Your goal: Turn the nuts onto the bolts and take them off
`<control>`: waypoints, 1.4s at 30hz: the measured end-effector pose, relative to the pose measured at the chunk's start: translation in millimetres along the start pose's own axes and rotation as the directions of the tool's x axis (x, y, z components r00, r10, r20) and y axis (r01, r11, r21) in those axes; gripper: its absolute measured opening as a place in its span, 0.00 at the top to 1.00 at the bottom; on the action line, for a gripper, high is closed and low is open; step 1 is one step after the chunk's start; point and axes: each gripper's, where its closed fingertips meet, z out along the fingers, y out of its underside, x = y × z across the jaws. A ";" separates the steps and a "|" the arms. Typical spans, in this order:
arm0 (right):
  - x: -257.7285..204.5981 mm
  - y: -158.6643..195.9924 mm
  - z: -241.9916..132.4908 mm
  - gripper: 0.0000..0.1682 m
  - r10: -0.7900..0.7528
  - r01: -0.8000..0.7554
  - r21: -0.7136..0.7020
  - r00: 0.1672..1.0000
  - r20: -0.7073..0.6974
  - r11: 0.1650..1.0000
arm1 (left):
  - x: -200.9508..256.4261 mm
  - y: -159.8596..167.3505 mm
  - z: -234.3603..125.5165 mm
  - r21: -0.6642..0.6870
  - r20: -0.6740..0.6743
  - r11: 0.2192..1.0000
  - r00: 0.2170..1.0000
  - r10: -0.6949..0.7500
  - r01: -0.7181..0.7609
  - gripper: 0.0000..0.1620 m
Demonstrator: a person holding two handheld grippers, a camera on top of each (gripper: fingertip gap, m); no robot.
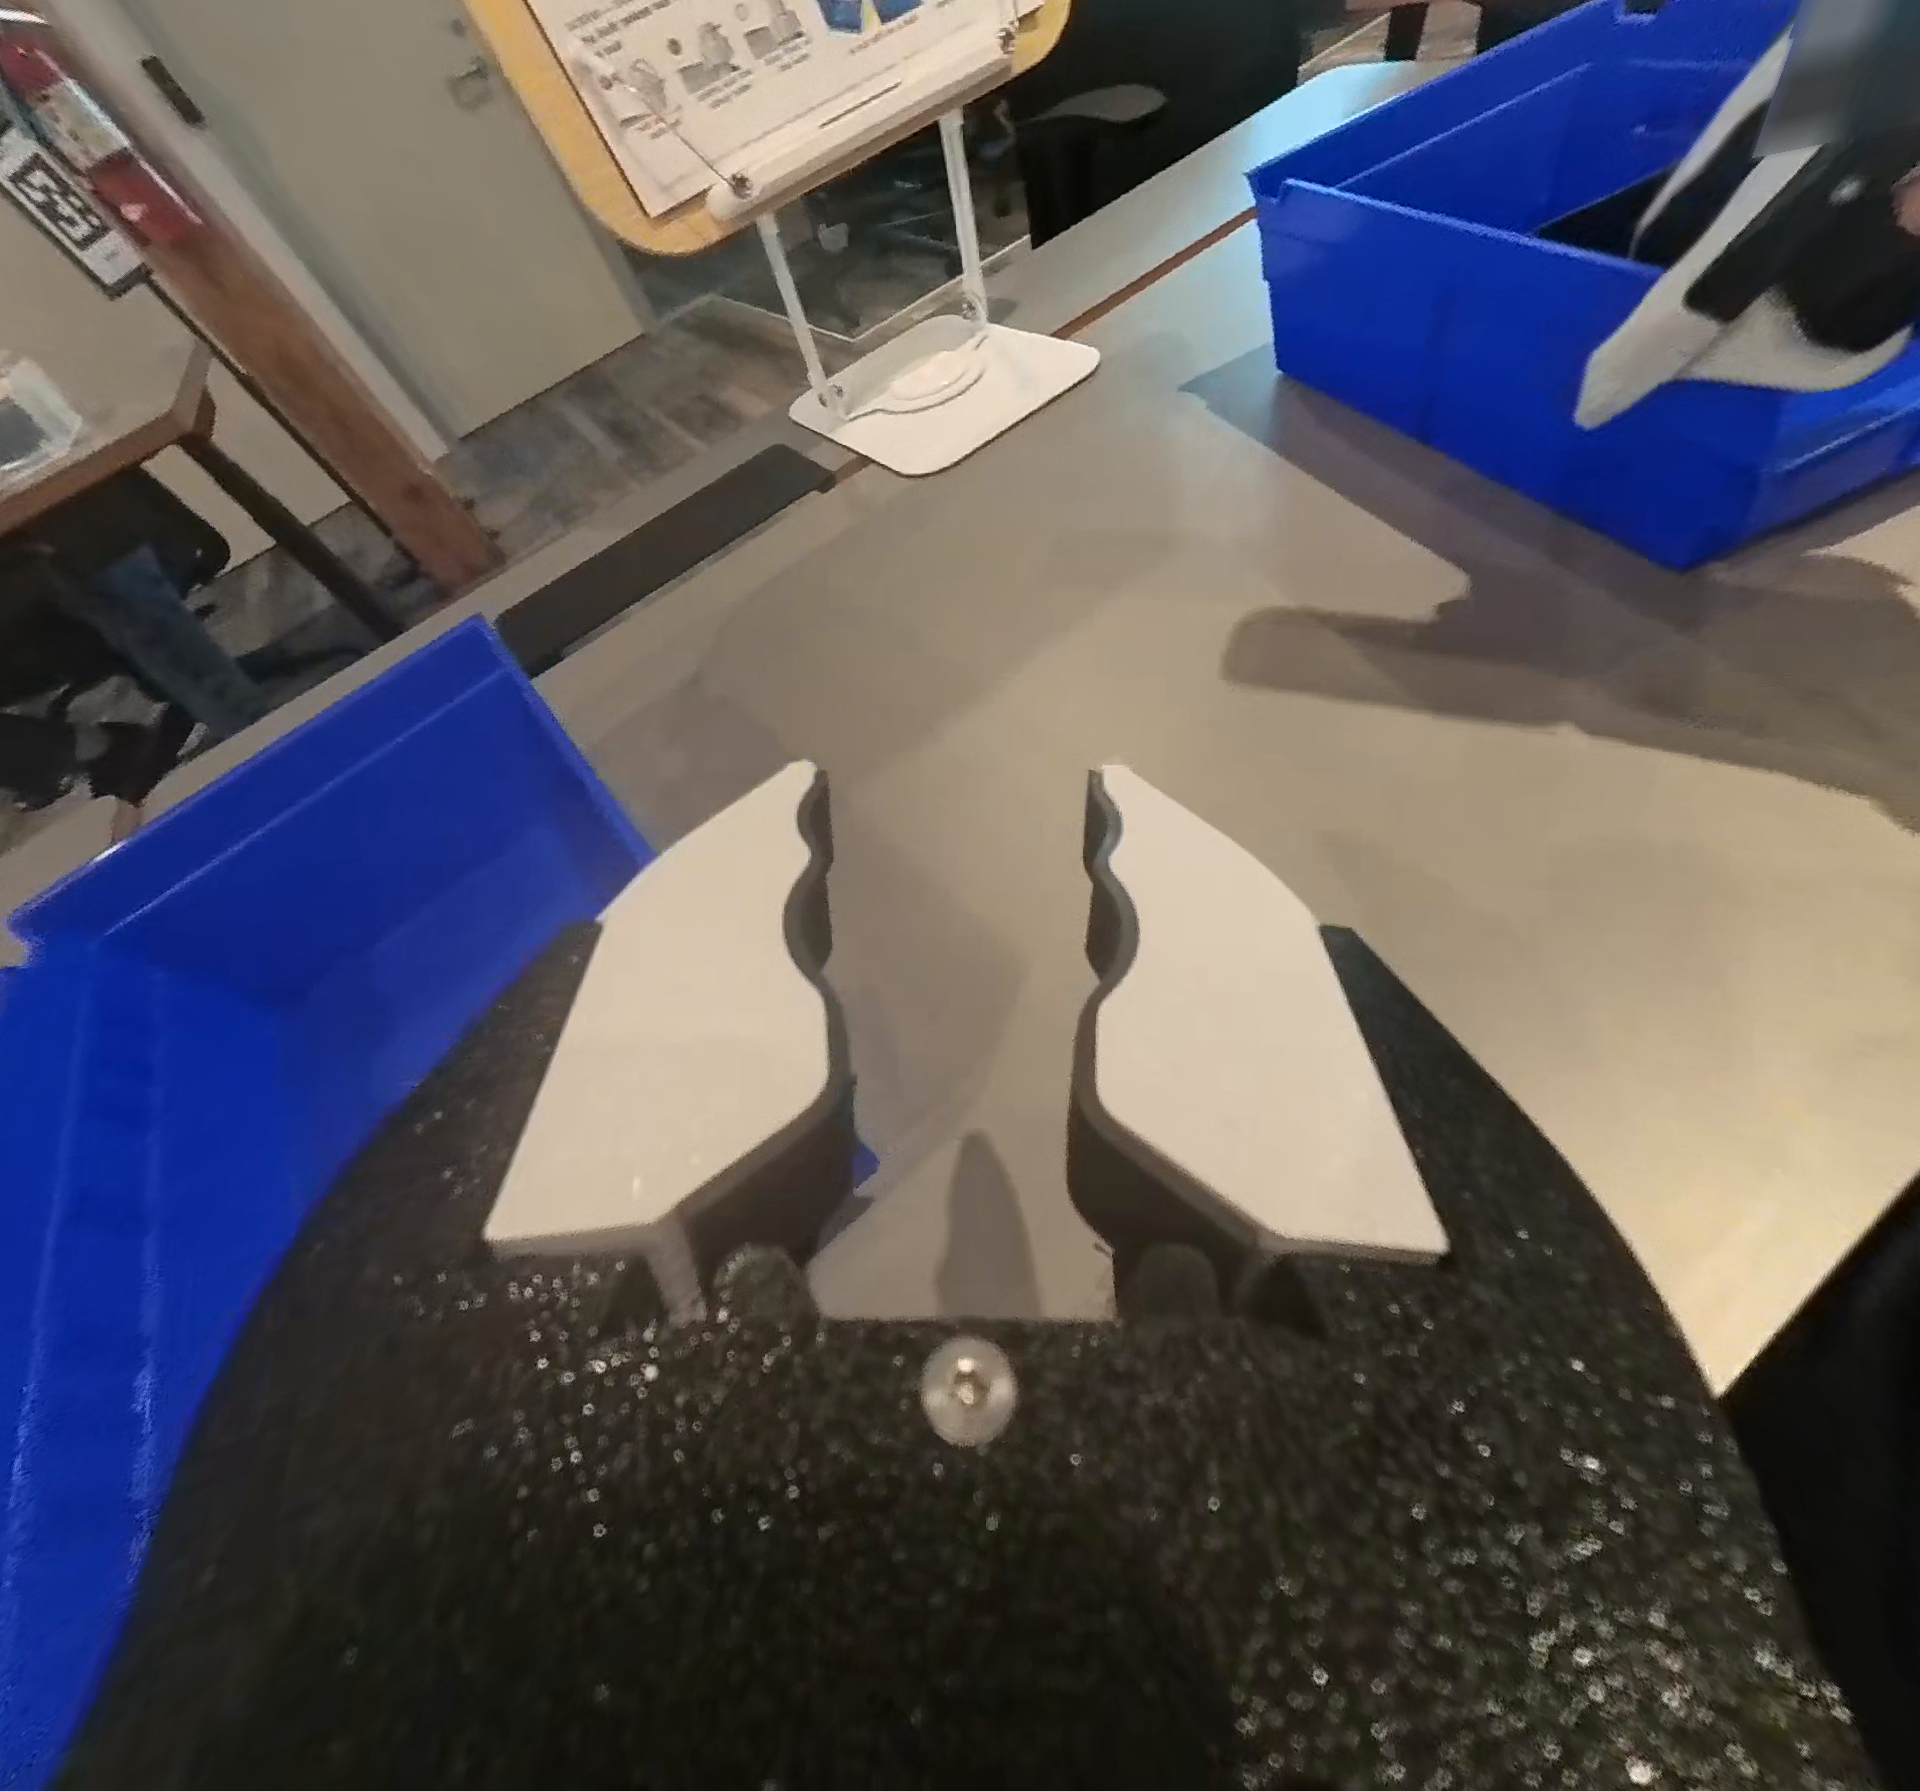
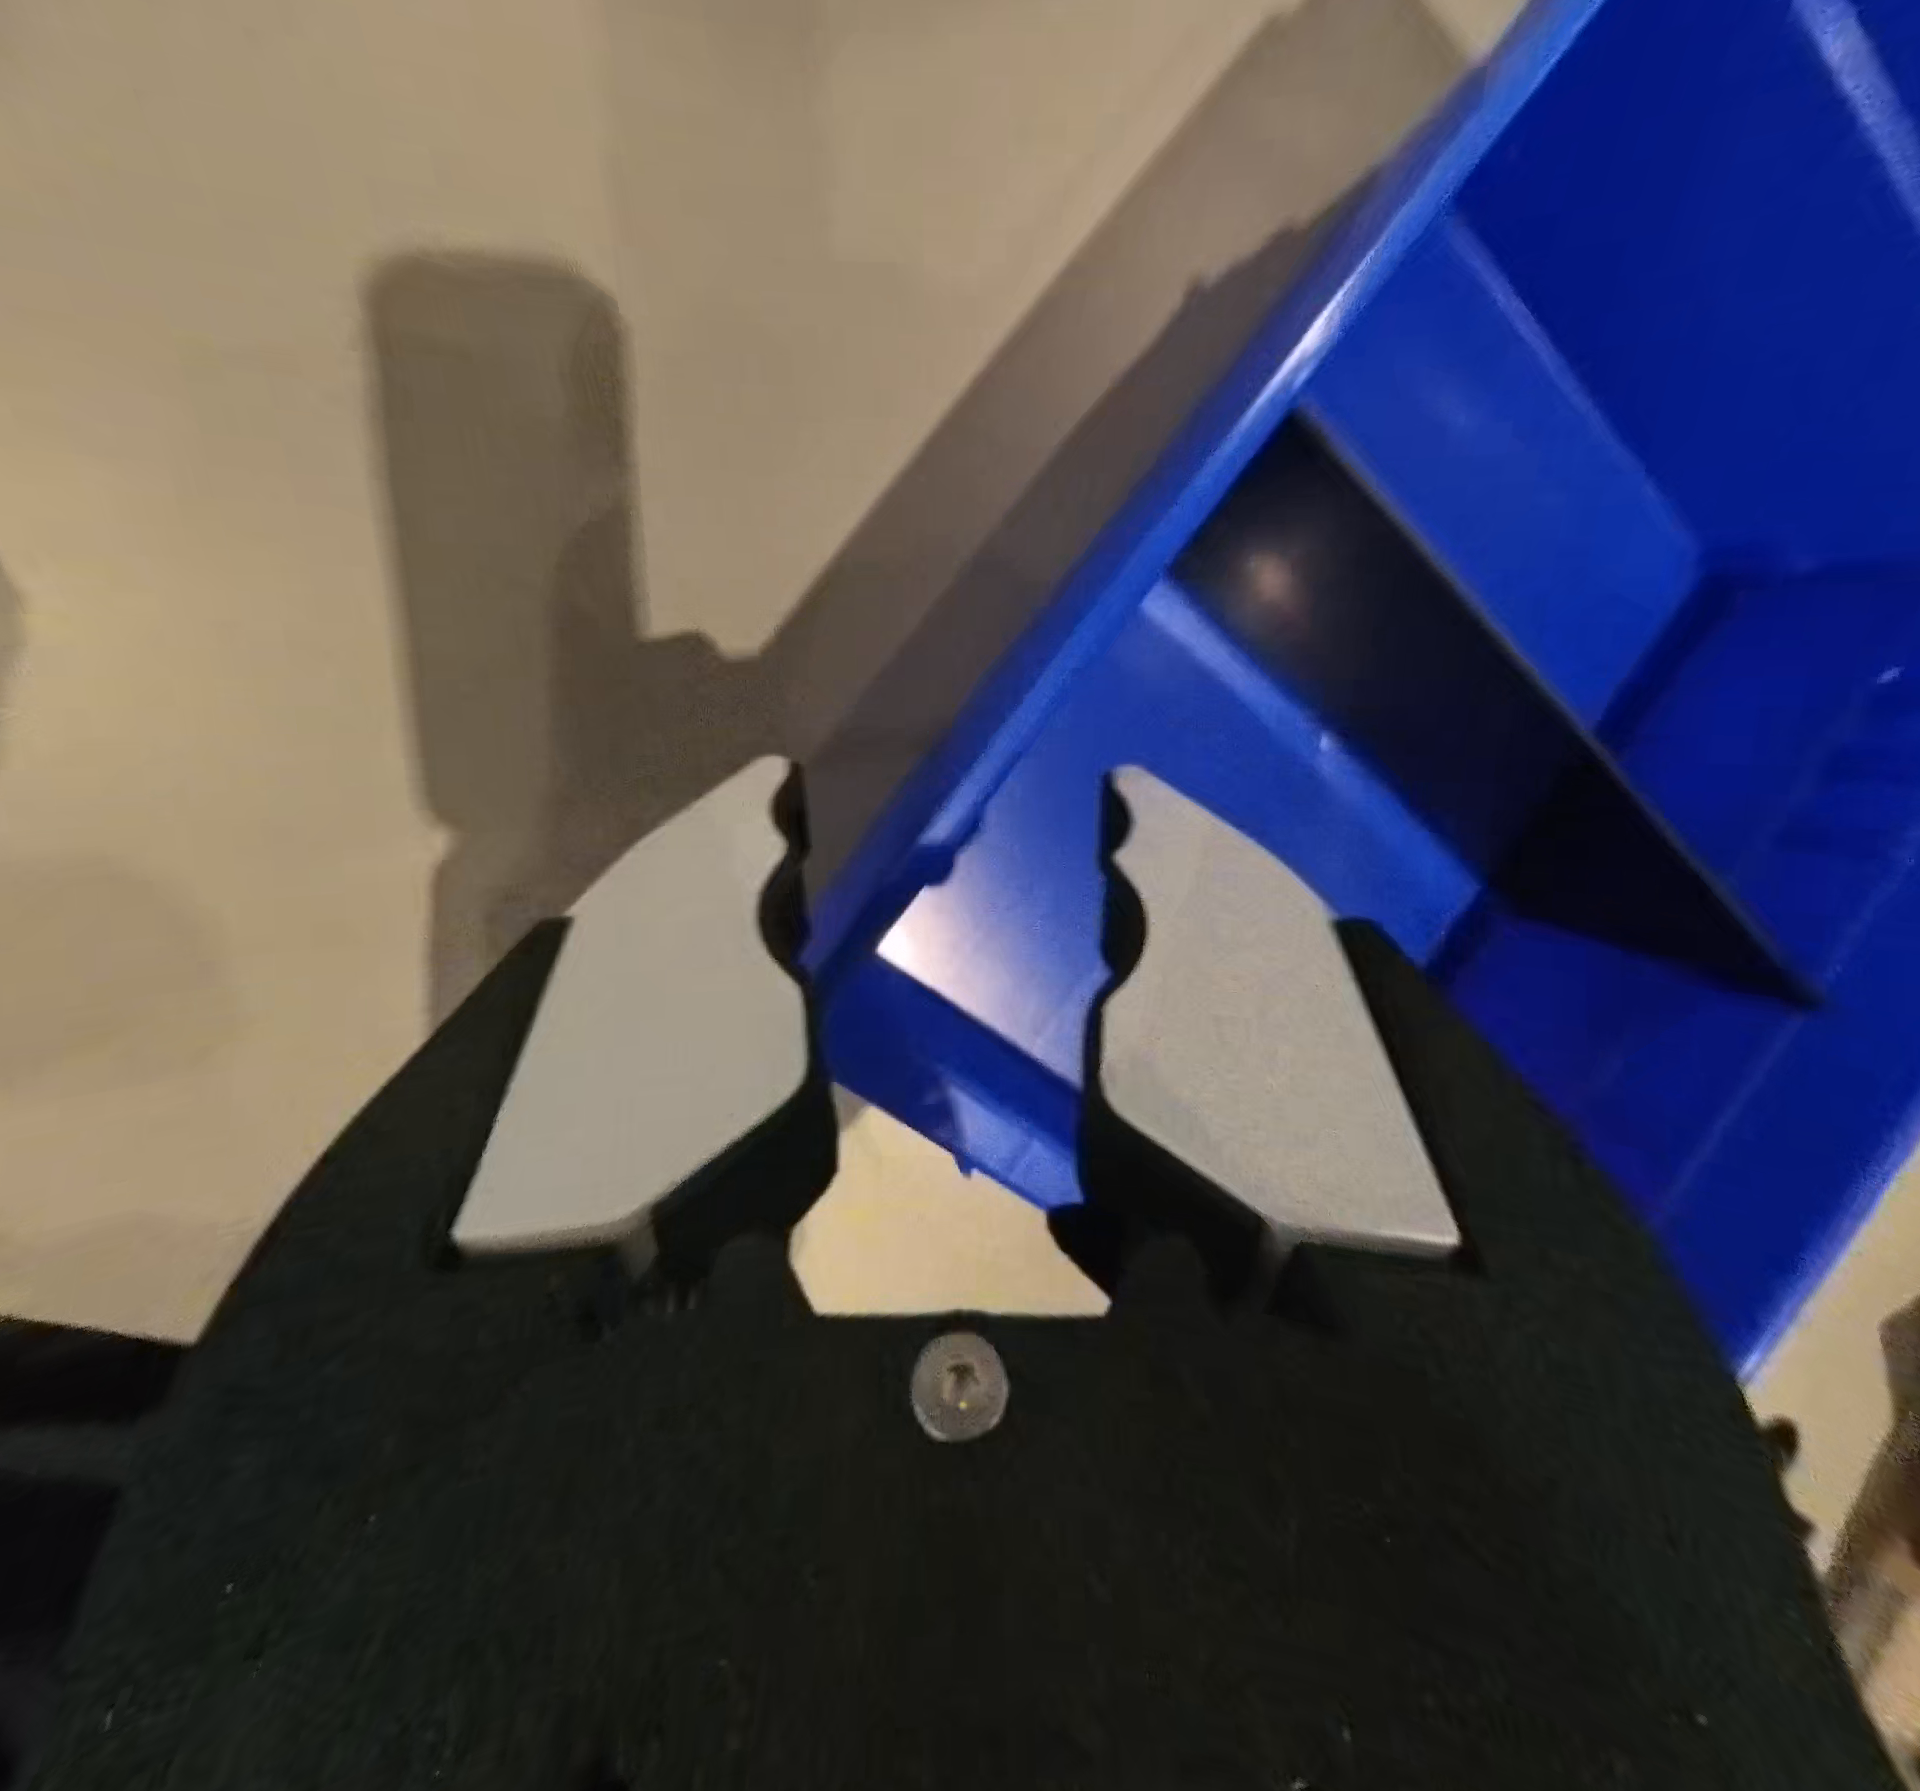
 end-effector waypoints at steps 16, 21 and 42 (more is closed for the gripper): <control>82.5 24.0 29.9 0.97 0.306 -0.305 -0.021 0.952 0.017 0.952 | -32.6 17.2 -2.4 -0.006 0.056 0.995 0.994 -0.095 0.095 0.72; 115.0 30.4 35.3 0.96 0.361 -0.361 0.001 0.931 -0.046 0.932 | -53.8 25.3 -12.5 0.006 0.118 0.990 0.983 -0.139 0.139 0.72; -227.6 -156.6 -111.6 0.90 -0.952 0.644 0.736 0.306 0.000 0.207 | -144.7 74.0 -92.6 0.020 0.429 0.952 0.857 -0.284 0.305 0.71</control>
